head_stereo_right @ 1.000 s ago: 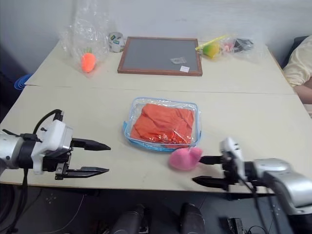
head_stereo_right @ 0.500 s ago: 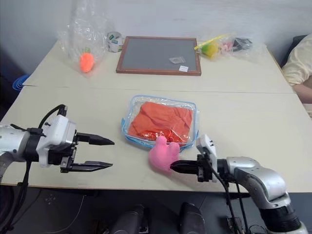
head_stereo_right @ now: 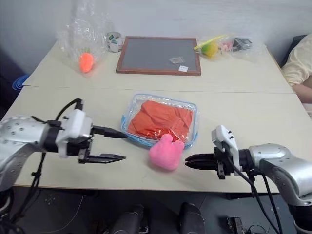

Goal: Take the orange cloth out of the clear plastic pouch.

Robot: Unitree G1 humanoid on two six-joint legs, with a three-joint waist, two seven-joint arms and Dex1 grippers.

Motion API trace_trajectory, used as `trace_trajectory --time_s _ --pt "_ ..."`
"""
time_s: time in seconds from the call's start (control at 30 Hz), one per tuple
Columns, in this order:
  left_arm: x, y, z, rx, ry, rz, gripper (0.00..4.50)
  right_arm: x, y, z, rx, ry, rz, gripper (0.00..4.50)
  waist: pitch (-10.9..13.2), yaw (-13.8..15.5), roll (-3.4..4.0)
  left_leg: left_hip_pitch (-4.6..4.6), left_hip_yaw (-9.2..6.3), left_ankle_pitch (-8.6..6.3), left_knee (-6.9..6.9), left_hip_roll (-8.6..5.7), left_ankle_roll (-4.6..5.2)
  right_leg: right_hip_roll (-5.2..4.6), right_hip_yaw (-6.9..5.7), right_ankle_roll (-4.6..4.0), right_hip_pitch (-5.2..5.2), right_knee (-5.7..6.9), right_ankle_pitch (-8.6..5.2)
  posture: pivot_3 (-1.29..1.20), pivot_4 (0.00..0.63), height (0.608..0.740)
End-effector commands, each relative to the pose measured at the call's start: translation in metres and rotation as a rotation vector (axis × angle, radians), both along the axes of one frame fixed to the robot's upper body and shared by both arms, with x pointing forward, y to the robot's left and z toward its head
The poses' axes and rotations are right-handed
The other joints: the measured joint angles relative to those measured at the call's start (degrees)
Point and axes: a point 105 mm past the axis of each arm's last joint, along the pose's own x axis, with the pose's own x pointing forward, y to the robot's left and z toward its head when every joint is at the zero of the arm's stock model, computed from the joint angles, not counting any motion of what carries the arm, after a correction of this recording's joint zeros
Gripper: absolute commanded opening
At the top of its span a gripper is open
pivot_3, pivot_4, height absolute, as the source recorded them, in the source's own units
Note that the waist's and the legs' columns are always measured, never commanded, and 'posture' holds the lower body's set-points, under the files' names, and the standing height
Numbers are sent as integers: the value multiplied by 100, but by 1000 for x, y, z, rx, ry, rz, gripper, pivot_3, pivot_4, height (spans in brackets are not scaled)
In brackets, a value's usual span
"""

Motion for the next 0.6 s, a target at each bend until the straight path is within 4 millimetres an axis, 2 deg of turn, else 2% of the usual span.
trace_trajectory --time_s 0.03,0.1,0.13,0.27,0.37,0.5,0.6 --pt "10 -9 0 14 -57 -15 2939 -1 -2 8 -84 -134 22 1937 0 9 0 -4 1 0 0 -1 0 0 0 0 -3 -3 0 0 150 740" --pt "13 -14 -4 28 -64 -28 2939 10 -9 8 -166 -245 -2 2672 0 10 0 -6 4 -1 1 -23 2 -1 1 1 -2 -6 0 0 150 740" --pt "13 -17 -8 48 -61 -43 2939 18 -14 7 -230 -336 -4 2898 0 10 0 -5 6 -1 1 -23 3 -2 2 2 -2 -6 1 0 150 740" --pt "15 -24 -34 190 -99 -119 2939 48 -28 12 -419 -617 8 2898 0 -1 0 -3 11 -1 2 -28 3 -2 4 2 -3 -5 1 0 150 740" --pt "20 -37 -47 187 -67 -144 2939 62 -34 11 -537 -778 88 2898 0 5 0 -5 16 0 1 -27 1 0 2 2 -6 -6 1 0 150 740" --pt "35 -52 -60 197 -77 -126 2939 77 -32 9 -558 -865 125 2898 0 3 -1 -9 22 1 5 -25 3 -1 0 2 -4 -8 1 0 150 740" --pt "42 -65 -63 176 -94 -133 2939 81 -27 0 -578 -894 185 2898 0 -4 -1 -8 26 3 6 -25 3 0 -4 2 -2 -3 1 0 150 740"
